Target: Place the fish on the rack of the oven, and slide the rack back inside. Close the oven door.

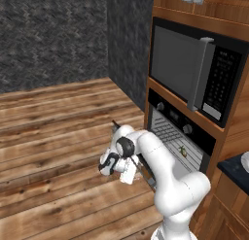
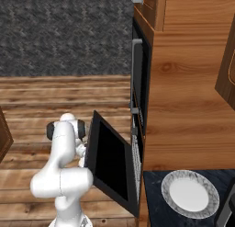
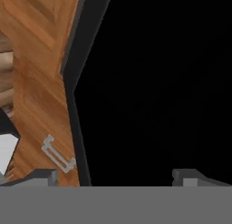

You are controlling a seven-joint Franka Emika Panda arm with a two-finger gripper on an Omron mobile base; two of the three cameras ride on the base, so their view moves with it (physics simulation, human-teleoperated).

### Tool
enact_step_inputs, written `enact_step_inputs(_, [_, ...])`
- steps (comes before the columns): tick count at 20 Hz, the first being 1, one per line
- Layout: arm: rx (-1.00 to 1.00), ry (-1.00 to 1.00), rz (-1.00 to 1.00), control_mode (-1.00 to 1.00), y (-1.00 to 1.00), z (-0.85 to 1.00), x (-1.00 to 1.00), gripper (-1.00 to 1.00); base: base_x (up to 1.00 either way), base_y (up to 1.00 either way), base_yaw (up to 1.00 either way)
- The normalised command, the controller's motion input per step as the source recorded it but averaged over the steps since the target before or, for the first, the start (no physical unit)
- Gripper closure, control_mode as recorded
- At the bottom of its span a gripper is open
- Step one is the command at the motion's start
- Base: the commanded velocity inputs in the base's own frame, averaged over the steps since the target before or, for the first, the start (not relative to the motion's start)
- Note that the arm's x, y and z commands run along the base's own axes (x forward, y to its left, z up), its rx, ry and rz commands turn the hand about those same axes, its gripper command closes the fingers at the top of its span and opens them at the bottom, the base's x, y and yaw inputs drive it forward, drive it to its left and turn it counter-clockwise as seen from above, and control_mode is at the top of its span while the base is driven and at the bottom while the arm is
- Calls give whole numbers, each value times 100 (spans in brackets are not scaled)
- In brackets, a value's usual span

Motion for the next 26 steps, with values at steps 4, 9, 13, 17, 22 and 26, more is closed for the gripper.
enact_step_inputs(4, [-17,-18,-15,-100,-46,100,0,-100,0,0,0])
enact_step_inputs(9, [-13,-12,-13,-100,-70,85,0,-100,0,0,0])
enact_step_inputs(13, [-6,-11,-8,-100,-91,61,0,-100,0,0,0])
enact_step_inputs(17, [-3,-13,0,-100,-95,43,6,-100,0,0,0])
enact_step_inputs(22, [0,-12,7,-100,-100,24,14,-100,0,0,0])
enact_step_inputs(26, [1,-6,13,-100,-100,9,23,-100,0,0,0])
